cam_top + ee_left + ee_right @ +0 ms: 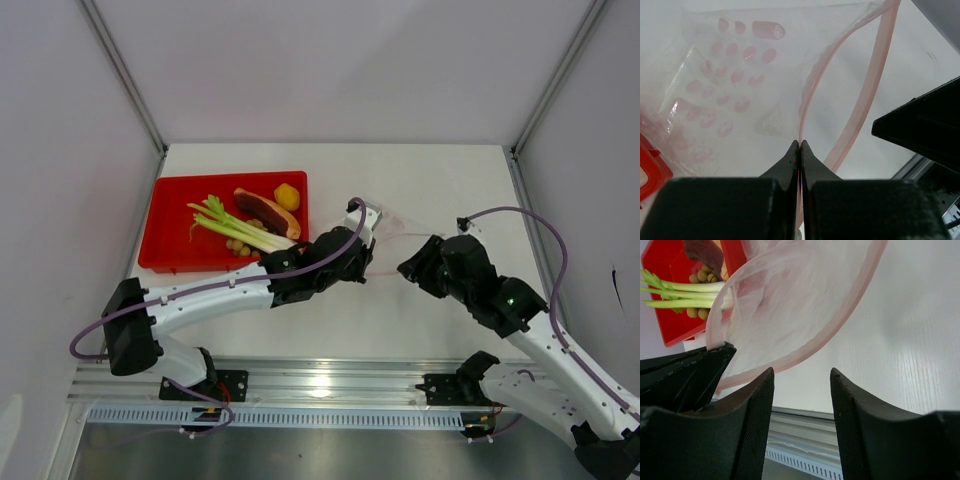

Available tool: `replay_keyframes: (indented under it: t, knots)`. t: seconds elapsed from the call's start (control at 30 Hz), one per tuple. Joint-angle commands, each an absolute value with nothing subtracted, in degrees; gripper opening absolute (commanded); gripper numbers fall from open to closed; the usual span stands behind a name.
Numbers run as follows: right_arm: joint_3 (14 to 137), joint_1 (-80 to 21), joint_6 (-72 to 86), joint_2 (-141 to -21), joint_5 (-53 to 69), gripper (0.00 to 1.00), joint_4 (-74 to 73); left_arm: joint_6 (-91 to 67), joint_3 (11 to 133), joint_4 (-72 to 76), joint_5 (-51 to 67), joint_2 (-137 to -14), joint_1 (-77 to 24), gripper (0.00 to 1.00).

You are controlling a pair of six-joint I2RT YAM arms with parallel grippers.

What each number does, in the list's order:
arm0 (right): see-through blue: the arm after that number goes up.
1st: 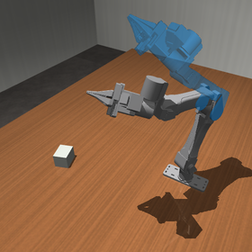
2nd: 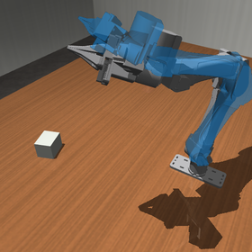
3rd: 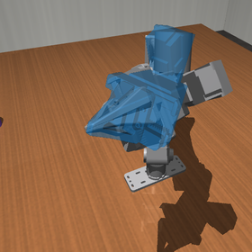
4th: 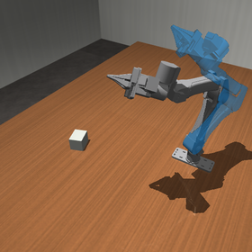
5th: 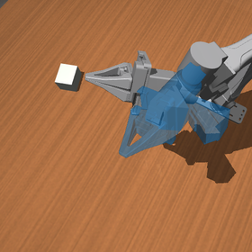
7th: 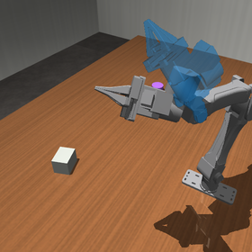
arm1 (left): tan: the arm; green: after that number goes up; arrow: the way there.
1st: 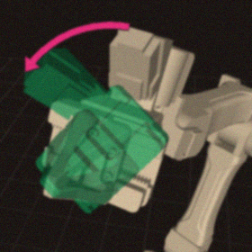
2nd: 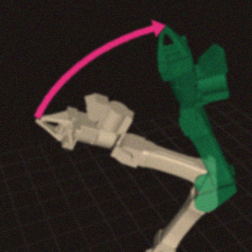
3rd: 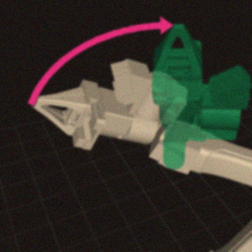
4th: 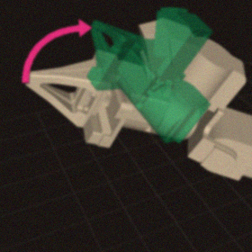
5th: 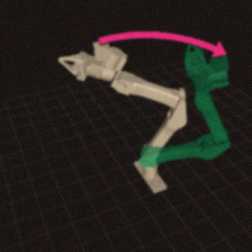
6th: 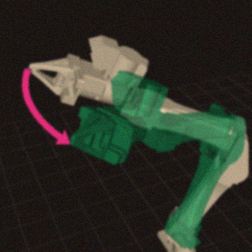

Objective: Place the food in the zip-top bag and seal the zipper
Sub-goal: Open the zipper of the food storage bag at the center of the board.

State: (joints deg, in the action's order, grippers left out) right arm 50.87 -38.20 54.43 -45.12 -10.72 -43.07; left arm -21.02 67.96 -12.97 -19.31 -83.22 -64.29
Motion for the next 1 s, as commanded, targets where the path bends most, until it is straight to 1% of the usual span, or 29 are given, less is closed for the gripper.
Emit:
replay_keyframes:
  t: [0.0,0.27,0.37,0.4,0.47,0.5,0.57,0.6,0.67,0.7,0.73,0.87,0.9,0.93,0.97]
  knots:
    - [50.3,-37.9,57.3,-44.3,-14.3,0.52,-43.7,-22.3,70.6,-11.3,-18.7,-81.8,-63.9,0.01]
    - [46.1,-31.6,56.1,-44.8,-10.6,0.51,-37.5,-24.7,68.3,-11.5,-17.1,-78.7,-64.0,0.01]
    - [45.4,-29.1,54.8,-46.1,-8.1,0.49,-35.6,-25.7,66.6,-11.5,-16.6,-77.0,-64.0,0.01]
    - [45.1,-28.7,54.4,-46.5,-7.4,0.44,-35.2,-25.8,66.4,-11.4,-16.5,-76.6,-64.0,0.01]
    - [45.0,-27.8,52.9,-47.2,-7.2,0.40,-34.3,-26.5,65.2,-11.4,-16.1,-75.3,-64.0,0.01]
    - [45.1,-27.5,52.4,-47.4,-7.1,0.34,-34.1,-26.5,64.9,-11.3,-15.9,-75.1,-64.0,0.01]
    - [45.4,-27.2,51.5,-47.5,-6.9,0.26,-33.9,-26.5,64.2,-11.1,-15.1,-74.5,-64.0,0.01]
    - [45.8,-27.2,50.6,-47.5,-6.6,0.17,-33.9,-26.6,64.1,-11.1,-14.9,-74.5,-64.0,0.00]
    - [46.7,-27.2,49.8,-47.2,-6.4,0.09,-34.5,-26.5,64.2,-11.2,-13.5,-74.4,-64.0,0.01]
    - [47.3,-27.2,48.8,-47.0,-6.8,0.01,-34.9,-26.2,64.1,-11.2,-12.8,-74.4,-64.0,0.01]
    - [48.6,-27.2,48.3,-46.9,-7.0,0.00,-36.2,-25.5,64.2,-11.0,-12.0,-74.4,-64.0,0.00]
    - [53.3,-27.2,44.7,-47.0,-9.0,0.00,-39.7,-25.3,64.9,-9.9,-9.5,-74.9,-64.0,0.01]
    - [54.4,-27.3,42.7,-47.6,-9.4,0.00,-41.8,-25.2,65.2,-9.9,-9.1,-75.3,-64.0,0.05]
    - [57.4,-27.3,41.8,-48.1,-10.1,0.00,-43.1,-25.2,65.6,-10.0,-8.5,-75.4,-64.0,0.12]
    - [59.0,-27.3,40.7,-48.6,-11.8,0.00,-44.7,-25.1,66.2,-10.0,-7.7,-75.6,-64.0,0.22]
